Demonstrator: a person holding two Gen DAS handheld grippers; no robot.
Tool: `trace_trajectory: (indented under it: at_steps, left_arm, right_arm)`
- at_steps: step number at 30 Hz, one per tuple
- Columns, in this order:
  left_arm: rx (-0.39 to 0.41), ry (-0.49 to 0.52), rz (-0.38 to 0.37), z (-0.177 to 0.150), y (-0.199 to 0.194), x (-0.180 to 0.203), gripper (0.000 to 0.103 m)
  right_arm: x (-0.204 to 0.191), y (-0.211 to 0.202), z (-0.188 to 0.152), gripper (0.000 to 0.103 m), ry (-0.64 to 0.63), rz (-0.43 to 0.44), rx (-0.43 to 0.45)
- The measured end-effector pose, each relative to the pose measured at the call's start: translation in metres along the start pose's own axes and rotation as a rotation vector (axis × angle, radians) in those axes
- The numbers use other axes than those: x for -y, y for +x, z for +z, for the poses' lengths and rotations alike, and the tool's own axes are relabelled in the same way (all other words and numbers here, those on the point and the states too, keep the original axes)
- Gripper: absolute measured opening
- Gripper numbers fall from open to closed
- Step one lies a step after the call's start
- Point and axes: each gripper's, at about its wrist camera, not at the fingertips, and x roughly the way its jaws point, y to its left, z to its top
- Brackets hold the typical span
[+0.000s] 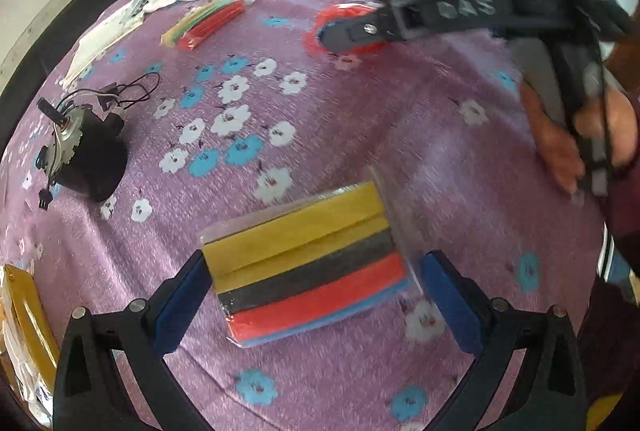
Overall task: Organize soft objects
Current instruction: 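Grasp the striped sponge-strip pack with left tool while right tool holds red bag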
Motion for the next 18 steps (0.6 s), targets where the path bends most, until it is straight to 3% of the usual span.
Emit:
trace_trajectory:
  at_steps: [3, 4, 7, 9, 12, 14, 16, 18]
  left_arm:
    - [0.002, -0.166, 0.103, 0.014, 0.004, -0.014, 0.103]
    - [0.007, -0.302, 0.129, 0.017, 0.008, -0.029, 0.103]
    - [0.039, -0.574, 0.135, 0.013, 0.008, -0.054, 0.103]
    - [0.022, -0.618, 0.126, 0.012, 0.006, -0.055, 0.103]
    - [0.113, -0.549, 0.022, 0.009, -0.018, -0.044, 0.103]
    - [0.172, -0.399, 0.024, 0.010, -0.037, -0.030, 0.103]
    - [0.155, -0.221, 0.072, 0.010, -0.042, -0.014, 0.103]
    - [0.127, -0.132, 0.084, 0.010, -0.035, -0.011, 0.103]
  right_arm:
    - [0.000, 0.000, 0.000, 0.064, 0.002, 0.002, 0.000]
    - [0.000, 0.000, 0.000, 0.064, 0.001, 0.002, 0.000]
    - [0.000, 0.000, 0.000, 0.065, 0.001, 0.004, -0.001]
    - [0.001, 0.000, 0.000, 0.065, 0.002, 0.007, -0.002]
    - [0.001, 0.000, 0.000, 0.065, 0.004, 0.011, -0.003]
    - [0.001, 0.000, 0.000, 0.065, 0.004, 0.011, -0.004]
    - [0.002, 0.000, 0.000, 0.065, 0.005, 0.011, -0.003]
    - [0.002, 0.000, 0.000, 0.065, 0.006, 0.011, -0.003]
